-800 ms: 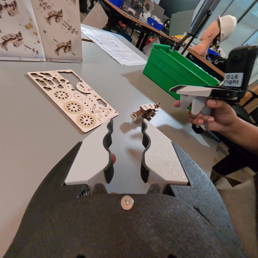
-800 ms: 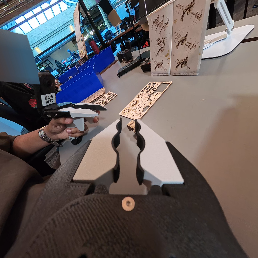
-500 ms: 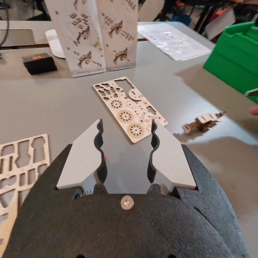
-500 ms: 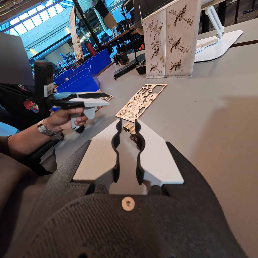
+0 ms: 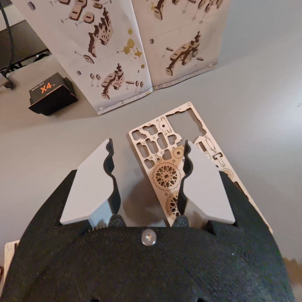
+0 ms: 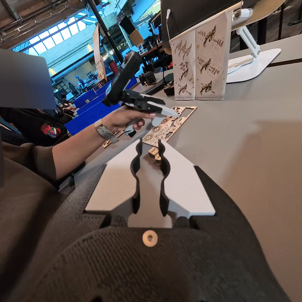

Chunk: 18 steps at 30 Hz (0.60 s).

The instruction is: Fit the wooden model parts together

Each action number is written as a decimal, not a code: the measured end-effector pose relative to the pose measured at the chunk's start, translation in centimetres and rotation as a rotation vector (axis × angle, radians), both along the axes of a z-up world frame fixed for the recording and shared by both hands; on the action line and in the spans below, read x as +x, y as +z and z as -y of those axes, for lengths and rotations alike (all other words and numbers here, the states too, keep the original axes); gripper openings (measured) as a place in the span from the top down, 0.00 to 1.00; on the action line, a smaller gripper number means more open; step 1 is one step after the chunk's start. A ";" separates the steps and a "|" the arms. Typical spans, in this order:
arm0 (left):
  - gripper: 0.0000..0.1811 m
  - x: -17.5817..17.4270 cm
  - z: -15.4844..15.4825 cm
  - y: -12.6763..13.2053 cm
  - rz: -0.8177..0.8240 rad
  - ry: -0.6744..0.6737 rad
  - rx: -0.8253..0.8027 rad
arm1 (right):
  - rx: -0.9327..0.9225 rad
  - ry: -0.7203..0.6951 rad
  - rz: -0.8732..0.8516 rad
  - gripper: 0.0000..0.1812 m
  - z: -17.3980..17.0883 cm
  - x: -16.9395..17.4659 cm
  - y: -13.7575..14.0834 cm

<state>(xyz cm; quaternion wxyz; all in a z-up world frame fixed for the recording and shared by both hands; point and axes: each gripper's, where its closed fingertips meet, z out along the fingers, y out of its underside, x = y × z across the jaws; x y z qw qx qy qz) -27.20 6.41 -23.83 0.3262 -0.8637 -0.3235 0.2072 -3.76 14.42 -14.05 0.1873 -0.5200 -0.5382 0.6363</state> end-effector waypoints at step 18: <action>0.88 4.4 4.5 -0.6 0.053 -0.072 0.019 | 0.205 -0.001 -0.015 0.91 1.2 0.2 -1.2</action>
